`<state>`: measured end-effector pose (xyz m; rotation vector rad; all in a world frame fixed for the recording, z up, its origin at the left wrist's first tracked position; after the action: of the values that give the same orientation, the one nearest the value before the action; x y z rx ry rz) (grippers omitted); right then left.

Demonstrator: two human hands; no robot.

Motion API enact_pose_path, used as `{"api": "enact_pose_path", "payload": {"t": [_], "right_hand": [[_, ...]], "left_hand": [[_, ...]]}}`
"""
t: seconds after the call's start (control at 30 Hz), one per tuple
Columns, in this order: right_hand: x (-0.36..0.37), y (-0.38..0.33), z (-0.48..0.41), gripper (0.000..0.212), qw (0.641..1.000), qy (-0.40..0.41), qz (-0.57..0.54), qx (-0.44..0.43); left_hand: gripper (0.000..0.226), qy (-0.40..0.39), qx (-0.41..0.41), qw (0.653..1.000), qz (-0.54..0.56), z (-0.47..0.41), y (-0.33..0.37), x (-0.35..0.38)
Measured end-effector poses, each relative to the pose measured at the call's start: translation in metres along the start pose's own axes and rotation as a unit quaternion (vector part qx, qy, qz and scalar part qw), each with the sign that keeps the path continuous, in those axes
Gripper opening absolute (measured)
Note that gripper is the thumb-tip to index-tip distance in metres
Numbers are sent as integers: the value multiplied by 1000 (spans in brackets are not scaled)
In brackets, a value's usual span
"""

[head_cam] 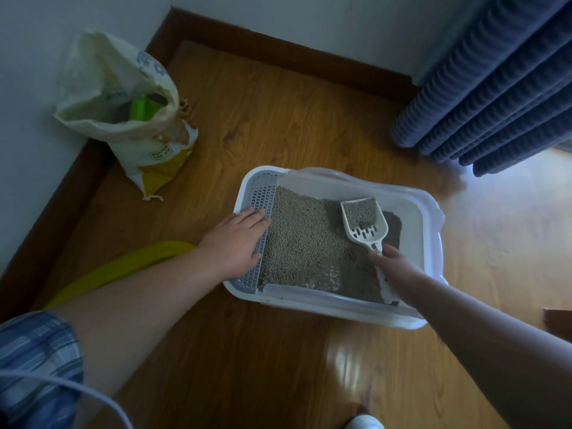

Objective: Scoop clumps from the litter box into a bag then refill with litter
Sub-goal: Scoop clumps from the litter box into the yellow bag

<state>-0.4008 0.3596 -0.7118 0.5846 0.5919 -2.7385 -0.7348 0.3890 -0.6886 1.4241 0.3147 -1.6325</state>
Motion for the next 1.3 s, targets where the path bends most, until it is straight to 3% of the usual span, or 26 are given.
{"api": "enact_pose_path", "payload": {"t": [0.1, 0.23, 0.97, 1.23, 1.3], "right_hand": [[4, -7, 8, 7, 999, -23, -1, -43], [8, -13, 14, 13, 997, -29, 7, -77], [10, -20, 27, 8, 981, -21, 138, -134], [49, -67, 80, 6, 949, -18, 228, -217], [73, -84, 97, 15, 939, -35, 252, -232]], "left_hand": [[77, 0, 1, 1000, -2, 0, 0, 0], [77, 0, -1, 1000, -1, 0, 0, 1], [75, -10, 0, 1000, -1, 4, 3, 0], [61, 25, -21, 999, 15, 38, -13, -27], [57, 31, -42, 999, 5, 61, -28, -36]]}}
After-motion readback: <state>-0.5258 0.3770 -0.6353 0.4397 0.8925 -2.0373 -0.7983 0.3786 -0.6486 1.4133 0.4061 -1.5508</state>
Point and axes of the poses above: each hand's wrist, its own z-axis away from the middle knuckle, its own x-axis out of the palm, y = z × x, the point moved 4 cm from there along -z, towards the middle knuckle, and after that the axes turned 15 degrees about x, right-handed, at the moved point
